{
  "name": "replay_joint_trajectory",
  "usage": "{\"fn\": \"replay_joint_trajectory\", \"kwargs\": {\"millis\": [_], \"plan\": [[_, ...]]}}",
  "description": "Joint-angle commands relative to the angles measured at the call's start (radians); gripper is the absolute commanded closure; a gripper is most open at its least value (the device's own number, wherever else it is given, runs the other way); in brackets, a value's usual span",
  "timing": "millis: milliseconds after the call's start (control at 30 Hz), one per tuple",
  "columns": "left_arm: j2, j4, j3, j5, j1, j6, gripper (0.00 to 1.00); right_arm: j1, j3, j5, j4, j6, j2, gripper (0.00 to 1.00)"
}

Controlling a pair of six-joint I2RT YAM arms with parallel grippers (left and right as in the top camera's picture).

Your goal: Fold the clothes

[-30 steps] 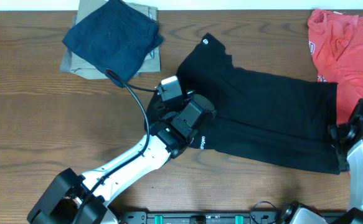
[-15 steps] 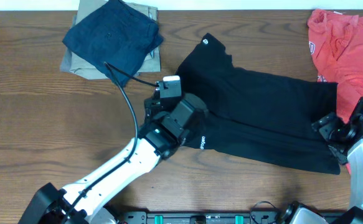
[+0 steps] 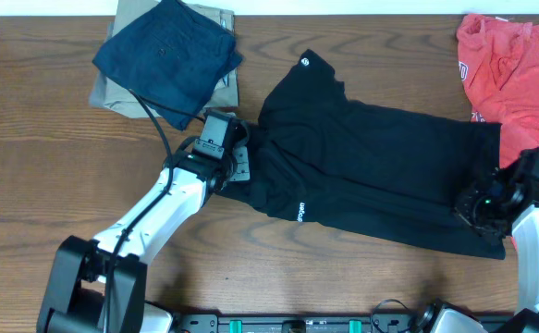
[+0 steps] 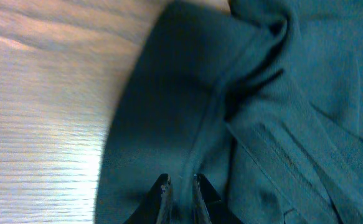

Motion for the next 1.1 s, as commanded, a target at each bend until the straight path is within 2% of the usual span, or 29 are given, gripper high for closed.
{"fn": "replay_joint_trajectory", "kwargs": {"millis": [0,400,500,600,667,800,1067], "plan": [[0.04,-0.003,0.008,0.083,0.005,0.032,0.85,0.056,0.018,-0.019,-0.001,-0.025,0.0,0.84],[0.148,-0.011,0.008,0.099,0.01,0.026,0.85,0.189,0.018,-0.038,0.003,-0.011,0.0,0.81],[0.148,-0.02,0.008,0.087,0.019,-0.016,0.85,0.194,0.018,-0.038,0.001,-0.011,0.0,0.81],[0.147,-0.069,0.008,0.034,0.045,-0.086,0.94,0.195,0.018,-0.038,-0.01,-0.011,0.0,0.81],[0.147,-0.122,0.008,-0.02,0.07,-0.149,0.94,0.195,0.018,-0.038,-0.014,-0.011,0.0,0.8],[0.139,-0.195,0.008,-0.076,0.119,-0.238,0.94,0.199,0.018,-0.037,-0.017,-0.012,0.0,0.74],[0.06,-0.314,0.008,-0.207,0.19,-0.287,0.94,0.22,0.018,-0.032,-0.024,-0.013,0.0,0.62]]}}
